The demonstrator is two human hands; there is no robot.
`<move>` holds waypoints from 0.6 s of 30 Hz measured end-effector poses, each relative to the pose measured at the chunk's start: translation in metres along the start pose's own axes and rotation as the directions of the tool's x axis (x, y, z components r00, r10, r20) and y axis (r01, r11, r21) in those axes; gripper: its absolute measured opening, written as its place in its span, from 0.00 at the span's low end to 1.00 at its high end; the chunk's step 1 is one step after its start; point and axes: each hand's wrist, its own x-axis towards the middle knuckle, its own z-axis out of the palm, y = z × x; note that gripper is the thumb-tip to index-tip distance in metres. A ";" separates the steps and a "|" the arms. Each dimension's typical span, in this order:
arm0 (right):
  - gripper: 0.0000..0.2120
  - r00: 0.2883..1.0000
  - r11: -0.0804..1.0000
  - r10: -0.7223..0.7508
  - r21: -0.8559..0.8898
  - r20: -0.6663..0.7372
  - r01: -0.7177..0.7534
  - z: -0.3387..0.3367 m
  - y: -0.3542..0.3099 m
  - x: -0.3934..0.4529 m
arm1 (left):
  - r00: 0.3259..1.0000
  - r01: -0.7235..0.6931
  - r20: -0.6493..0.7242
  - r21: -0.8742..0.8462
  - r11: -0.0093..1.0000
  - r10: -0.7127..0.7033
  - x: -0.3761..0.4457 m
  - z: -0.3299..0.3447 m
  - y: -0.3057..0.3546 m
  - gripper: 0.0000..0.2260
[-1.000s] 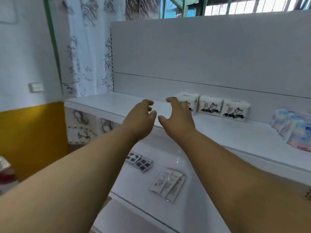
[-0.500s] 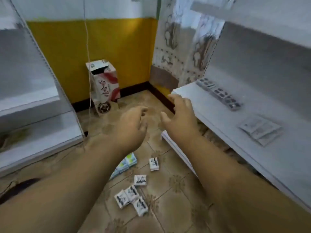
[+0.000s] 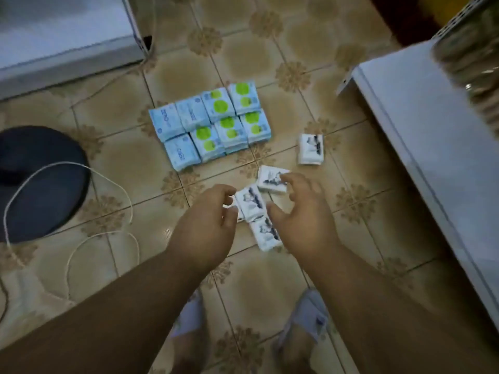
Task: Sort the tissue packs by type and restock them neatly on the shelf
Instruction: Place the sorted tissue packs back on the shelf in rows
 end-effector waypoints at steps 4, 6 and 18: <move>0.25 0.992 0.995 0.090 -0.058 0.090 -0.085 0.092 0.094 0.035 | 0.991 0.131 0.008 -0.065 0.989 -0.131 0.045 0.102 -0.086 0.13; 0.27 0.968 0.984 0.144 -0.138 0.207 -0.117 0.132 0.138 0.055 | 0.973 0.227 -0.023 -0.106 0.968 -0.230 0.066 0.145 -0.125 0.13; 0.32 0.889 0.949 0.316 -0.116 0.332 -0.294 0.242 0.249 0.119 | 0.772 0.539 -0.060 -0.464 0.703 -0.632 0.169 0.280 -0.236 0.31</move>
